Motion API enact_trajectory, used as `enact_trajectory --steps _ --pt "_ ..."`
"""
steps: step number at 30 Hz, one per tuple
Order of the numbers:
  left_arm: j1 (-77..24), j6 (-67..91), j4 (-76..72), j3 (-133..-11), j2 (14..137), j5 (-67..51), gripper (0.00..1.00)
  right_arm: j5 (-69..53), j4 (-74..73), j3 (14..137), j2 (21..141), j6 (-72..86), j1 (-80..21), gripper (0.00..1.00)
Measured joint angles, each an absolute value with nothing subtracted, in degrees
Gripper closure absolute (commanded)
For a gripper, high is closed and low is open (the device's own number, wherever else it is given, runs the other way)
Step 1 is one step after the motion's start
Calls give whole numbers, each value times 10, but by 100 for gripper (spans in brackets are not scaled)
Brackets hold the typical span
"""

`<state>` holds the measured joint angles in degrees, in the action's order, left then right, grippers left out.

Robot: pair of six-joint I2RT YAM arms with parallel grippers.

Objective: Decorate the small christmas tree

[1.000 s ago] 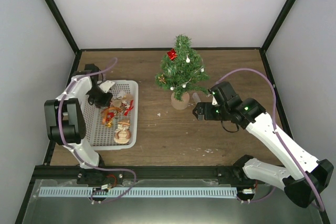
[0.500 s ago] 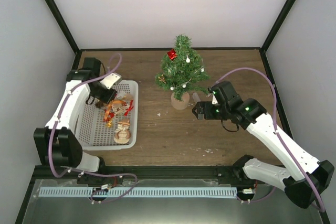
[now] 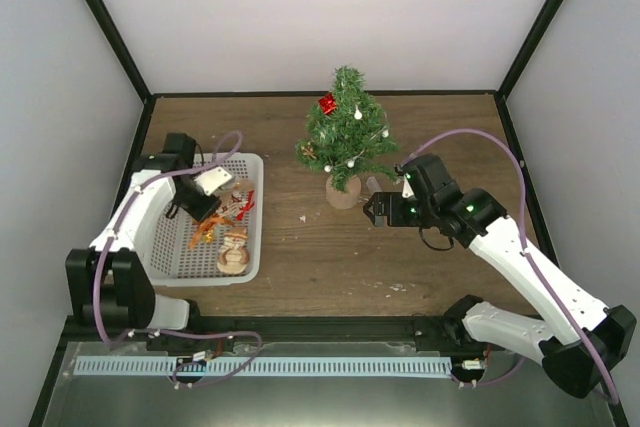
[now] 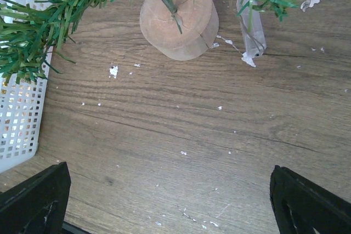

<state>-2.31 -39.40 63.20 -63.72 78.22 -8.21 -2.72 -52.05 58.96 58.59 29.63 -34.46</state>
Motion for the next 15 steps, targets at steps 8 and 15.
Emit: enact_trajectory --steps 8,15 --pt "-24 -442 549 -592 862 -77 96 -42 -518 589 591 309 -345 9" --pt "-24 -466 507 -598 907 -66 80 -44 -518 589 590 318 -345 9"
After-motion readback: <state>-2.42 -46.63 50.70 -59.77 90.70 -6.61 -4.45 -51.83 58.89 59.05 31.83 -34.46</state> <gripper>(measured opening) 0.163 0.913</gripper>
